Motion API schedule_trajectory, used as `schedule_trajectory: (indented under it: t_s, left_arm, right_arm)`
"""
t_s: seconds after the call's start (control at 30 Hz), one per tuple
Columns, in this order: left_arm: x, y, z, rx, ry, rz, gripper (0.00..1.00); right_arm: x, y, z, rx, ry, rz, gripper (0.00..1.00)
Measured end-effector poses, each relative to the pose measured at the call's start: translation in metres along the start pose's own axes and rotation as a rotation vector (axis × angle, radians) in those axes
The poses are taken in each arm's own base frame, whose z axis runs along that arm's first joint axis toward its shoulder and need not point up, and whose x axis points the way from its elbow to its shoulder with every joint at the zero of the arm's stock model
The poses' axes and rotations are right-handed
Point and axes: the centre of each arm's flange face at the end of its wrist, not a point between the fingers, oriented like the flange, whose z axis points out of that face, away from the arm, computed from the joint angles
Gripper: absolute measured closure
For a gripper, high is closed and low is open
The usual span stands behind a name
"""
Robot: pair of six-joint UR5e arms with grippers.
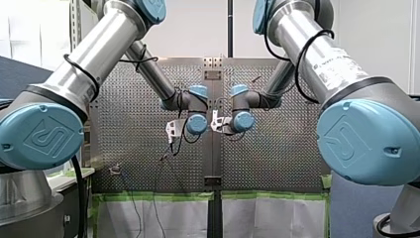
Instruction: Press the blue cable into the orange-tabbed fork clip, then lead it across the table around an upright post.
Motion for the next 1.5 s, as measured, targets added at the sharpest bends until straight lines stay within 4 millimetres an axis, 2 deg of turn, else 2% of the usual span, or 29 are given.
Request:
schedule_trajectory:
  t_s: [0.37,0.83,1.07,1.2,1.5]
  left_arm:
    - [-0.07,-0.015,-0.007,0.009,-0.081,-0.07,1.0]
    - [-0.099,-0.02,0.003,-0.004,-0.089,-0.081,1.0]
    - [-0.126,-0.025,0.005,0.002,-0.108,-0.132,1.0]
    - [-0.147,-0.025,0.003,0.006,-0.125,-0.155,1.0]
    - [-0.179,-0.026,0.0,0.025,-0.152,-0.176,1.0]
  right_arm:
    - [0.078,-0.003,-0.014,0.003,0.079,-0.002,1.0]
    - [0.177,-0.009,-0.047,0.01,0.2,-0.013,1.0]
    - [0.221,-0.01,-0.068,0.009,0.259,-0.011,1.0]
    - [0.236,-0.011,-0.077,0.01,0.281,-0.01,1.0]
    - [0.245,-0.008,-0.082,0.001,0.291,-0.005,1.0]
